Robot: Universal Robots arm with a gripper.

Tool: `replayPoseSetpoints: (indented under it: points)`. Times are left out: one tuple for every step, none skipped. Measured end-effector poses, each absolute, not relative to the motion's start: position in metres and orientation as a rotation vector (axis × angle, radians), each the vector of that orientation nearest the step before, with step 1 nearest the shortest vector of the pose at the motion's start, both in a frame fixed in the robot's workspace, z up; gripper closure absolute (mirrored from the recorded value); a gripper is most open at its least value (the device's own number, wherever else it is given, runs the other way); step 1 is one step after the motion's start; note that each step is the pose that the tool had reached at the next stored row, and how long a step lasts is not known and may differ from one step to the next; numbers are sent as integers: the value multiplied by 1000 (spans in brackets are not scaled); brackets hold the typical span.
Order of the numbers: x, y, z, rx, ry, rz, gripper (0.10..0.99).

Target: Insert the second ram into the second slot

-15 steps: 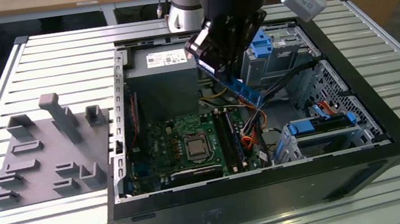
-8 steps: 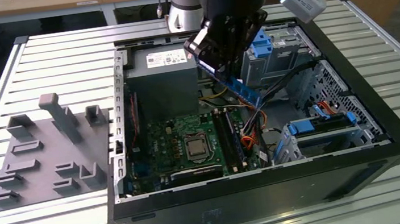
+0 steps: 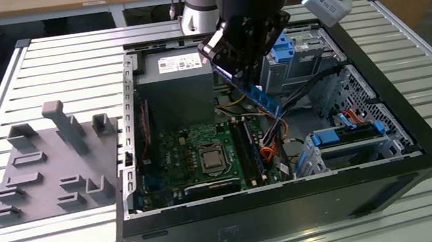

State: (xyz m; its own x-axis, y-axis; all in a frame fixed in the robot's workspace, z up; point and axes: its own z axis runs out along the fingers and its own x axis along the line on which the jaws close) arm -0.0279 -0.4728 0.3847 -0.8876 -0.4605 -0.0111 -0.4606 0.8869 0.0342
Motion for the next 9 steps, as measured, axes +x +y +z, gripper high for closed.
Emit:
replayPoseSetpoints:
  points:
    - [-28,-473,385,-738,3050,56,949]
    - [-28,-473,385,-730,3052,56,949]
    - [-28,-473,385,-724,3054,56,949]
    - [-28,-473,385,-717,3055,56,949]
    - [-28,-473,385,-710,3057,56,949]
    - [-28,-473,385,-703,3058,56,949]
    - [-28,-473,385,-696,3060,56,949]
    - [-28,-473,385,-690,3061,56,949]
    - [-28,-473,385,-683,3062,56,949]
